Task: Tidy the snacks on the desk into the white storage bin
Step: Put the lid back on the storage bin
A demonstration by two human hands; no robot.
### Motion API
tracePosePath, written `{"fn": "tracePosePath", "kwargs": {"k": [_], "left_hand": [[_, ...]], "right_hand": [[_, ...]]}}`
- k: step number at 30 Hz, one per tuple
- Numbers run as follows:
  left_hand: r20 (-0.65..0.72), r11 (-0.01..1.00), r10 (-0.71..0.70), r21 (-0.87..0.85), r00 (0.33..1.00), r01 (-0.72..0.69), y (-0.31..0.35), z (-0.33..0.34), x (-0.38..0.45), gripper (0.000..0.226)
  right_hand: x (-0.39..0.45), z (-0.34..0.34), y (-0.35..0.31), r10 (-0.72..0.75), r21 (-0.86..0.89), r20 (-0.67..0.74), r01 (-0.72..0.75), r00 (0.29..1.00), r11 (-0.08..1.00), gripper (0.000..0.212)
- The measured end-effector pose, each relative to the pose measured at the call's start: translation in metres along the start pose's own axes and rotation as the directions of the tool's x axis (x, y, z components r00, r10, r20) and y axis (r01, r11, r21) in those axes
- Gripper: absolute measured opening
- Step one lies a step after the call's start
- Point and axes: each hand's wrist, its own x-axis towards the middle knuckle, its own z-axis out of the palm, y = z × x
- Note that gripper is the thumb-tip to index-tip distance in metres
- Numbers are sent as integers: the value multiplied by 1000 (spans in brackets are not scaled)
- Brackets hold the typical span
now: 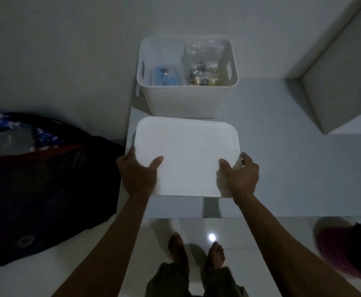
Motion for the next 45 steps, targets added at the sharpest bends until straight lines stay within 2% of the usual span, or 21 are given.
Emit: {"fn": "tracePosePath", "kwargs": {"k": [3, 9, 12, 14, 16, 21, 28, 36, 39, 45], "left_hand": [[-72, 988, 141, -56, 987, -145, 31, -21, 4, 90], [-75, 950, 310, 57, 948, -306, 100, -62, 34, 97], [-71, 935, 350, 82, 934, -344, 121, -70, 46, 100], [-58, 925, 370, 112, 927, -363, 129, -69, 51, 104], [-29, 930, 355, 110, 934, -350, 132, -62, 56, 109], [29, 959, 268, 81, 963, -270, 137, -40, 82, 114], [57, 970, 216, 97, 975, -221, 164, -12, 147, 116], [152, 978, 131, 141, 980, -153, 193, 24, 207, 119], [150, 972, 109, 193, 983, -137, 197, 34, 222, 118], [125, 961, 96, 247, 988, -125, 195, 43, 237, 114]], "right_hand": [[-10, -18, -38, -91, -10, -52, 90, 995, 996, 75], [-5, -54, -110, -322, -77, -78, 317, 943, 945, 64], [3, -62, -131, -368, -81, -102, 361, 924, 929, 63], [10, -60, -137, -343, -80, -112, 336, 933, 939, 74], [18, -55, -141, -322, -95, -116, 312, 940, 945, 83], [46, -40, -155, -328, -118, -82, 318, 941, 941, 71], [119, -2, -190, -342, -126, -24, 336, 939, 933, 53], [191, 28, -220, -280, -214, 31, 280, 959, 936, 69], [208, 37, -222, -256, -226, 59, 263, 965, 938, 64], [221, 51, -223, -220, -234, 72, 231, 973, 945, 69]]}}
